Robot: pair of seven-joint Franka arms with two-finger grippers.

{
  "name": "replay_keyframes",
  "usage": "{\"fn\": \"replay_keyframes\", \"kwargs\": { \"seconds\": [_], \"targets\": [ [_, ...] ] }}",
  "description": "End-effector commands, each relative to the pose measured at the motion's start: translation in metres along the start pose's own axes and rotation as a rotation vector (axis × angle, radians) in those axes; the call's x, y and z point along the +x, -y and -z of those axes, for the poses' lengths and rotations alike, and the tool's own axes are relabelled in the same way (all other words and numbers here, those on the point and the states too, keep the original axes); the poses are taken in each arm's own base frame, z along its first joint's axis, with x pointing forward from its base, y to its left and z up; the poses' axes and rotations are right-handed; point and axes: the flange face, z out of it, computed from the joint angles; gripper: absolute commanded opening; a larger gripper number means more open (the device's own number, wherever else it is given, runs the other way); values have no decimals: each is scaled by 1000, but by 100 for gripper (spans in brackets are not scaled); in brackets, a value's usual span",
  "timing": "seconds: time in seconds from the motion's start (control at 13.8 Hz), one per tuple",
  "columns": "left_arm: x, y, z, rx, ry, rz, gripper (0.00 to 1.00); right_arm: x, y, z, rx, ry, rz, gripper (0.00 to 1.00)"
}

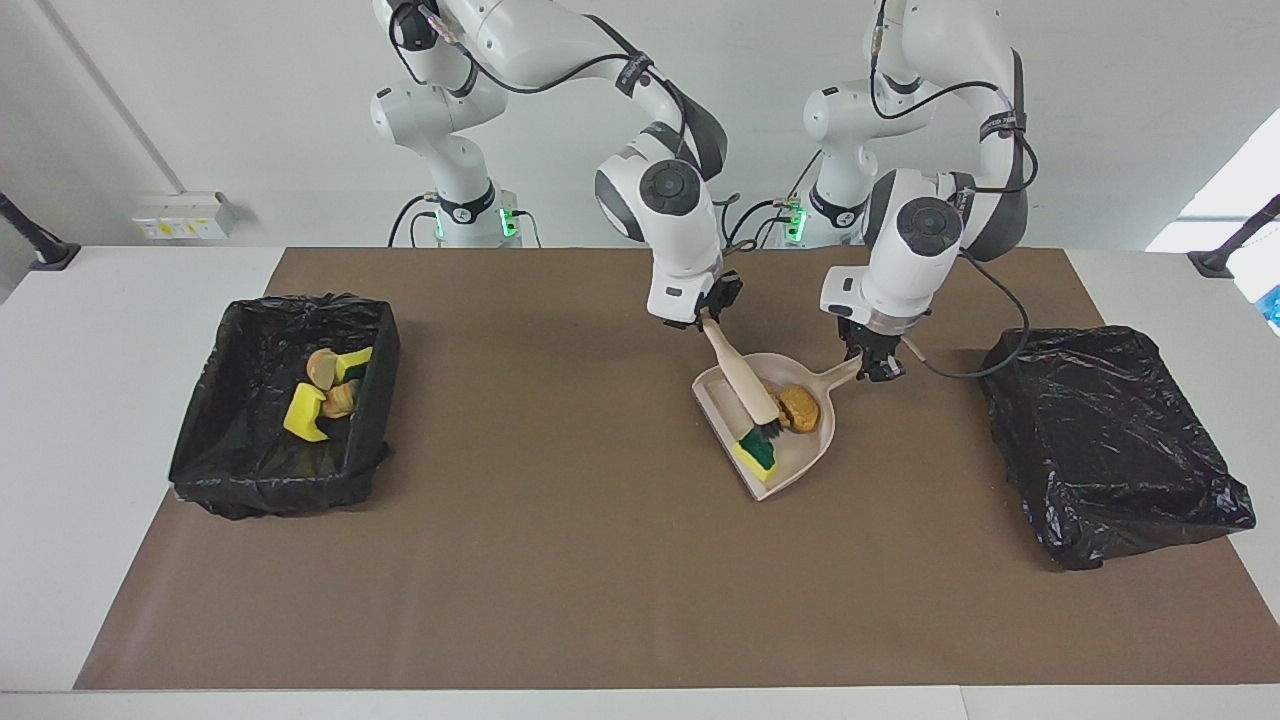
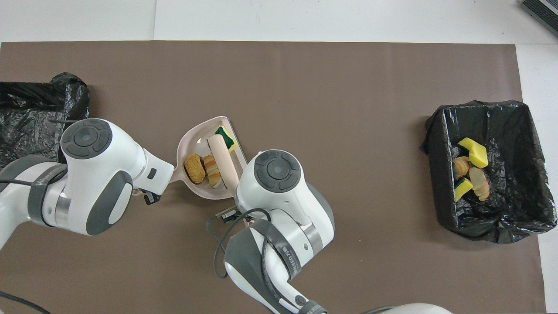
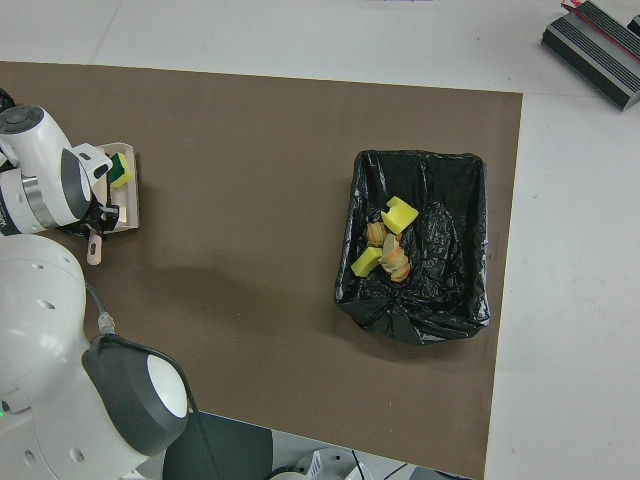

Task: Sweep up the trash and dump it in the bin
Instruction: 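Dump the dustpan into the bin while the right gripper releases the brush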

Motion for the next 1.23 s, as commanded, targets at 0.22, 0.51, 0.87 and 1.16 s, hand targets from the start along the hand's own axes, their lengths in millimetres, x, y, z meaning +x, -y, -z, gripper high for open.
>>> {"fn": "replay_keyframes", "kwargs": {
  "seconds": [0.22,0.51,0.87,1.16],
  "targets": [
    [-14,14,19,18,-89,83,0,-26,-32,50,-135,14,-188,0],
    [-55,53,62,53,-174,180,0,-57,-3,40,-184,3,-373,0],
    [-157,99,105,-11,-161,-12,0,-99,52,-7,-185,4,-332,0],
    [-263,128,112,-1,-168,-180,0,-131,103,-62,-218,43,-327,0]
  ]
}}
